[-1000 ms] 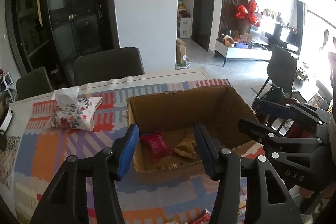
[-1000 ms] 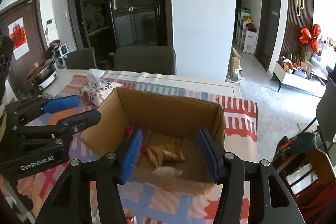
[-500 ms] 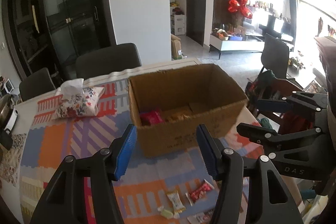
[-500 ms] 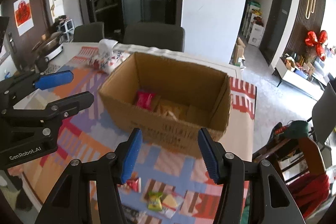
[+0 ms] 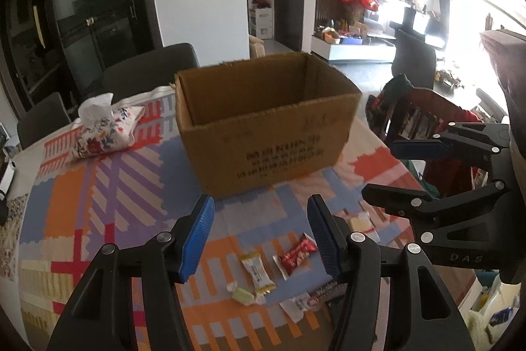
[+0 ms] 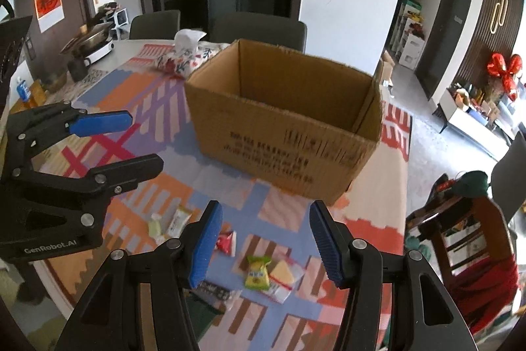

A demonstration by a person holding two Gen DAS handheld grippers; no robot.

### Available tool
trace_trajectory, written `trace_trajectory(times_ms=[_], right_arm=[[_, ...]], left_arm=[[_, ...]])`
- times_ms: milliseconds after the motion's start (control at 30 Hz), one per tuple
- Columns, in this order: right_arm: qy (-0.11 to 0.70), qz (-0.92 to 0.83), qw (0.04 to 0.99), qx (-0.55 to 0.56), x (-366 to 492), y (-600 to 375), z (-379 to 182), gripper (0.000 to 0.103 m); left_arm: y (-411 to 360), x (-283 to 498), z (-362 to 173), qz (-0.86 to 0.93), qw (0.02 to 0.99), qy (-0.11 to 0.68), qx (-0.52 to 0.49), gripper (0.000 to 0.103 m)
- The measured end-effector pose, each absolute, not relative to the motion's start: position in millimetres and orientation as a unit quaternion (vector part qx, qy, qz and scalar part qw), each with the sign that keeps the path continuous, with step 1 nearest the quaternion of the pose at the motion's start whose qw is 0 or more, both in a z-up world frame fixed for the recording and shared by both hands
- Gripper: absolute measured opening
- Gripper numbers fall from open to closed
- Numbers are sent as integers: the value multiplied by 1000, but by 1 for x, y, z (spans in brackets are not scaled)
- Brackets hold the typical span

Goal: Organize snacks
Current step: 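Move both tools back from the box toward the remaining snacks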

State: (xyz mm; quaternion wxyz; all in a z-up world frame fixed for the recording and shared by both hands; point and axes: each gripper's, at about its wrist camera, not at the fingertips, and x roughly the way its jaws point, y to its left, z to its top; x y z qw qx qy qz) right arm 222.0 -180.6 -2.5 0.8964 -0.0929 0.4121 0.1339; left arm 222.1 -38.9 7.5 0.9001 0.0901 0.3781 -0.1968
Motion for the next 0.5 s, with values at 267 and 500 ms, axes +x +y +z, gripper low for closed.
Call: trace_trajectory(times_ms=[267,500], right_arm=[[422,139,892,-80,209,-183,-26,56],[439,142,883,-86,204,-181,-51,56]], left_arm=[[-42,208,-19,-218,890,388,99,58],[-44,201,-43,-229,881,399,107,58]])
